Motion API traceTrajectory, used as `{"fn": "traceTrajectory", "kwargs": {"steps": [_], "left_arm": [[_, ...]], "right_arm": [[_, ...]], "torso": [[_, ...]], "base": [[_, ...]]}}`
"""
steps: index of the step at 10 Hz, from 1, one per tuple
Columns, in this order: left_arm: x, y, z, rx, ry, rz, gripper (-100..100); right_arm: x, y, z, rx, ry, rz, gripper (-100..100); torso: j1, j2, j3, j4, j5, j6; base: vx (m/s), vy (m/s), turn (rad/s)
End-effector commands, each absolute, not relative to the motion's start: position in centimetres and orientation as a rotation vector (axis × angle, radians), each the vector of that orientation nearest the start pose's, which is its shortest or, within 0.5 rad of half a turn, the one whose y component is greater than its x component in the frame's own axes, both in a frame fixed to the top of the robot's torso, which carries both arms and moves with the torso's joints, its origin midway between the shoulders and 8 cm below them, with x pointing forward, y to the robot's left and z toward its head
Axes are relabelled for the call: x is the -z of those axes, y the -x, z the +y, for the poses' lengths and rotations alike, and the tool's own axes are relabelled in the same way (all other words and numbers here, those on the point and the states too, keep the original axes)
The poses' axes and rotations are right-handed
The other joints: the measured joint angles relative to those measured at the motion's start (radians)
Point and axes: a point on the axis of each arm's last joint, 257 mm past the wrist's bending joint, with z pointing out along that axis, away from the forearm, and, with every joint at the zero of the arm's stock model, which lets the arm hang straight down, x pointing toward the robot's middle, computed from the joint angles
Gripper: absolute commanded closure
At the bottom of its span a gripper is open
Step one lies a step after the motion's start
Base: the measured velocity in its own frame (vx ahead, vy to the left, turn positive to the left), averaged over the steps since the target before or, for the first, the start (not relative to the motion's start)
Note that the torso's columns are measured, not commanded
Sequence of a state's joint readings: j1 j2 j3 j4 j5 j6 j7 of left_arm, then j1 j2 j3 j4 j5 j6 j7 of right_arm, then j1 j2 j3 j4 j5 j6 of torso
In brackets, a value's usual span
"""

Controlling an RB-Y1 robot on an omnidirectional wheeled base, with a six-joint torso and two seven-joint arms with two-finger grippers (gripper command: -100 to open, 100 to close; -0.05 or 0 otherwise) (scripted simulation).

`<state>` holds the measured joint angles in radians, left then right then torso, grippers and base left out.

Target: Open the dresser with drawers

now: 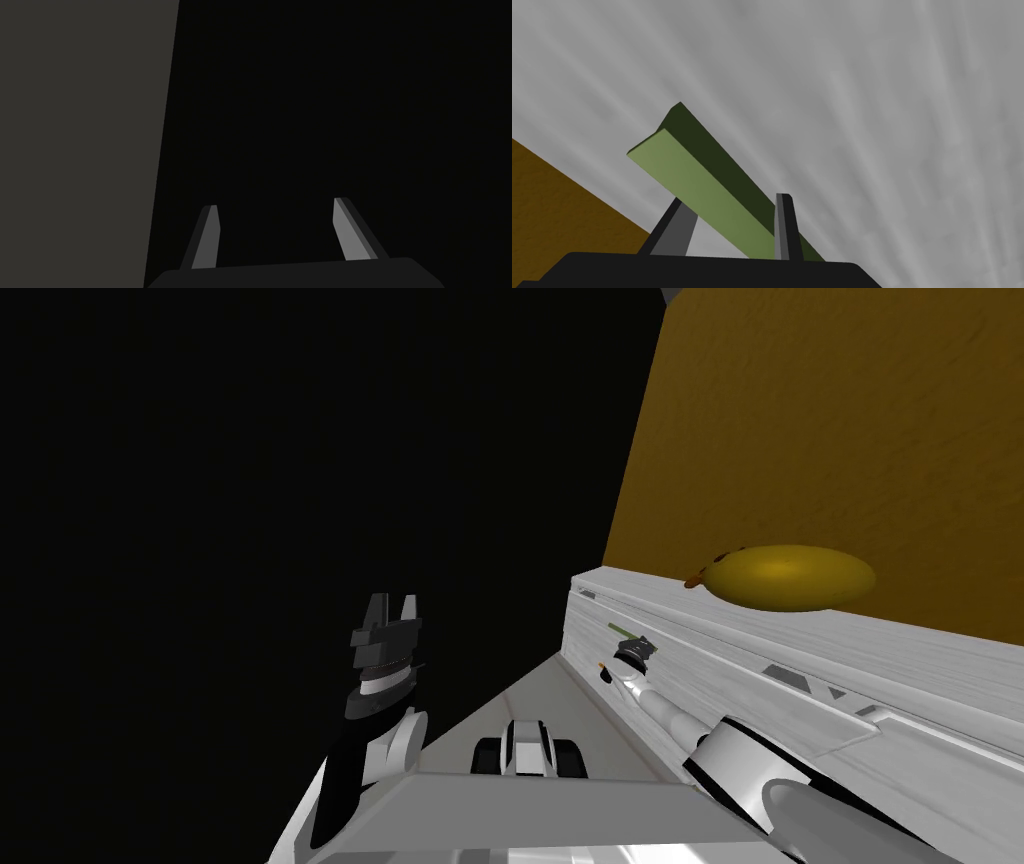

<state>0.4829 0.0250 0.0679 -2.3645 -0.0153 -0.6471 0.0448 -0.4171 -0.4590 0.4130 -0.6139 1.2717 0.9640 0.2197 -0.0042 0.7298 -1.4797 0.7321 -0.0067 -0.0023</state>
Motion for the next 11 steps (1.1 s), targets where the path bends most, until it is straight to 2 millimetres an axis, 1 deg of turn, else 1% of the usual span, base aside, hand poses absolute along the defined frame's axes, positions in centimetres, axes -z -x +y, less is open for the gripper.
{"fn": "traceTrajectory", "kwargs": {"steps": [1,2,4,5,6,8,10,11], "left_arm": [[-9.1,-29.4,27.9,1.328,0.428,0.466,0],[-9.1,-29.4,27.9,1.328,0.428,0.466,0],[-9.1,-29.4,27.9,1.328,0.428,0.466,0],[-9.1,-29.4,27.9,1.328,0.428,0.466,0],[-9.1,-29.4,27.9,1.328,0.428,0.466,0],[-9.1,-29.4,27.9,1.328,0.428,0.466,0],[-9.1,-29.4,27.9,1.328,0.428,0.466,0],[-9.1,-29.4,27.9,1.328,0.428,0.466,0]], "right_arm": [[29.3,-48.7,-58.5,1.445,-0.045,1.796,100],[29.8,-48.2,-59.0,1.447,-0.072,1.819,100],[30.2,-47.6,-59.5,1.46,-0.074,1.829,100],[30.1,-48.1,-59.0,1.45,-0.064,1.827,100],[30.0,-48.2,-58.9,1.451,-0.067,1.825,100],[29.9,-48.3,-58.7,1.452,-0.07,1.823,100],[29.8,-48.4,-58.6,1.454,-0.074,1.821,100],[28.2,-49.9,-59.3,1.445,-0.063,1.82,-100]], "torso": [[-0.003,0.0,0.0,0.0,0.0,0.005],[0.0,0.007,0.003,0.004,0.003,0.002],[0.004,0.009,0.005,0.007,0.007,0.005],[0.002,0.009,0.004,0.006,0.007,0.007],[0.002,0.009,0.004,0.006,0.006,0.005],[0.008,0.012,0.006,0.005,0.005,0.004],[0.003,0.013,0.006,0.006,0.006,0.006],[0.002,0.012,0.006,0.007,0.007,0.007]], "base": [[-0.111,0.059,0.202],[-0.113,0.058,0.194],[-0.014,0.022,0.001],[0.008,0.006,0.002],[-0.038,0.083,-0.009],[-0.091,0.151,-0.013],[-0.119,0.16,-0.002],[-0.078,0.118,-0.03]]}}
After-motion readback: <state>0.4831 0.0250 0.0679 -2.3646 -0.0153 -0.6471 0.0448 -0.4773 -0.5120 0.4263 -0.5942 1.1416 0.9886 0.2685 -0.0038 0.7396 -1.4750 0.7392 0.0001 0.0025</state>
